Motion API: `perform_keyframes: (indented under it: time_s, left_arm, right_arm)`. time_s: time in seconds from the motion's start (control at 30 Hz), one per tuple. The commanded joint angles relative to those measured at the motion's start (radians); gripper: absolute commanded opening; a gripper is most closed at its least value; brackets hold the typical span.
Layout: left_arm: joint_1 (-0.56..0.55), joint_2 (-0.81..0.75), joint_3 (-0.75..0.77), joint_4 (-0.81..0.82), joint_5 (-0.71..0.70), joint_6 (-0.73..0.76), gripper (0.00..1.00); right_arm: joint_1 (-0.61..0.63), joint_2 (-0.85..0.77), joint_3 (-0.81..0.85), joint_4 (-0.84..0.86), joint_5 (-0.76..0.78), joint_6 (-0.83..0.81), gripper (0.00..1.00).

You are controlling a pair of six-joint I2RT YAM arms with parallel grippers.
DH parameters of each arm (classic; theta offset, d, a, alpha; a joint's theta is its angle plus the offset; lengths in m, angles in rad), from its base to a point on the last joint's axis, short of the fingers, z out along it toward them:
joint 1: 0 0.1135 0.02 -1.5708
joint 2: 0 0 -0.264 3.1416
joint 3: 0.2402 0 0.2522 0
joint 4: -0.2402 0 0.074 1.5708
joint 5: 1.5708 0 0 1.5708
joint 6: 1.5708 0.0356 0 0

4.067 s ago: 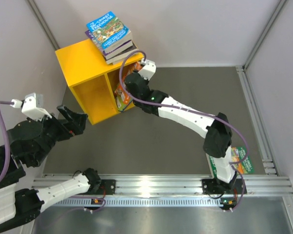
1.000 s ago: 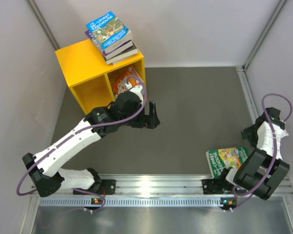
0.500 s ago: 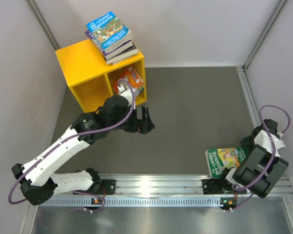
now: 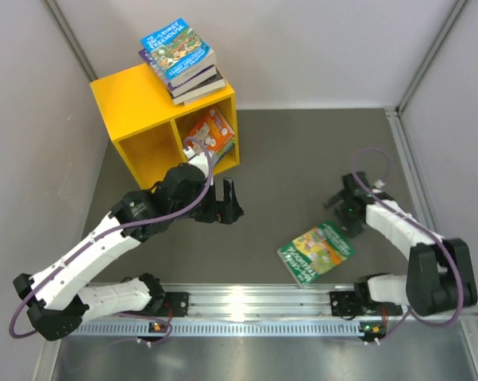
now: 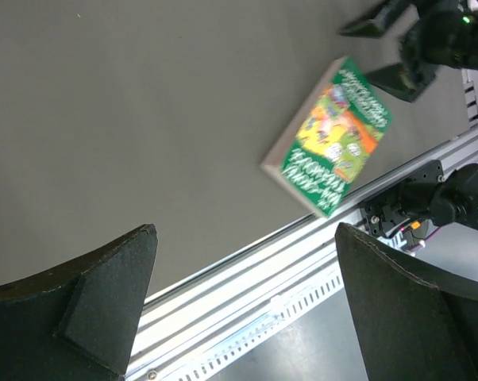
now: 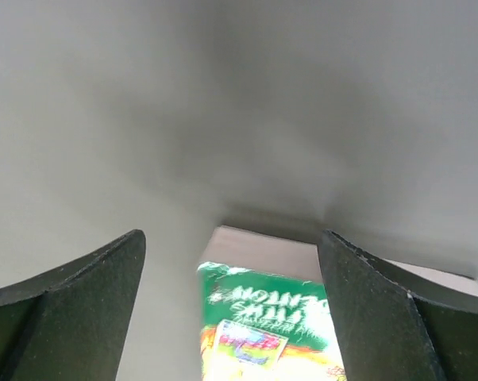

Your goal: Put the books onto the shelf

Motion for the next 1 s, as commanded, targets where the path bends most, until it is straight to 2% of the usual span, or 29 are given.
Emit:
perform_keyframes:
  time_s: [0.0, 0.1, 0.2, 0.3, 0.37, 0.47, 0.5, 0.67, 0.77, 0.97]
  left_arm:
    - [0.001, 0.026, 0.022, 0.024, -0.01, 0.006, 0.99]
    - [0.003, 0.075, 0.047, 0.027, -0.012, 0.025, 0.99]
    - [0.007, 0.105, 0.065, 0.013, -0.021, 0.045, 0.99]
    - [0.01, 0.144, 0.036, 0.016, -0.021, 0.07, 0.99]
    - [0.016, 0.165, 0.013, 0.032, -0.004, 0.087, 0.99]
    - [0.024, 0.22, -0.023, 0.067, 0.057, 0.096, 0.99]
    - [0.026, 0.248, -0.042, 0.079, 0.12, 0.099, 0.99]
    - [0.027, 0.348, -0.083, 0.166, 0.284, 0.125, 0.99]
    - [0.027, 0.438, -0.093, 0.187, 0.388, 0.136, 0.99]
    - [0.007, 0.59, -0.076, 0.206, 0.422, 0.16, 0.99]
  right_arm:
    - [0.313, 0.141, 0.171, 0.036, -0.05, 0.283, 0.89]
    - [0.454, 0.25, 0.307, 0.212, -0.065, 0.244, 0.9]
    - [0.454, 0.267, 0.42, 0.23, -0.066, 0.125, 0.91]
    - [0.425, 0.218, 0.512, 0.074, 0.014, 0.011, 0.92]
    - [0.407, 0.193, 0.552, -0.116, 0.043, -0.009, 0.94]
    - [0.381, 0.132, 0.502, -0.238, 0.023, -0.049, 0.95]
    - [0.382, 0.097, 0.478, -0.255, -0.005, -0.06, 0.94]
    - [0.382, -0.03, 0.256, -0.264, -0.082, -0.042, 0.94]
    - [0.38, -0.093, 0.196, -0.261, -0.084, -0.067, 0.95]
    - [0.364, -0.147, 0.15, -0.278, -0.093, -0.118, 0.96]
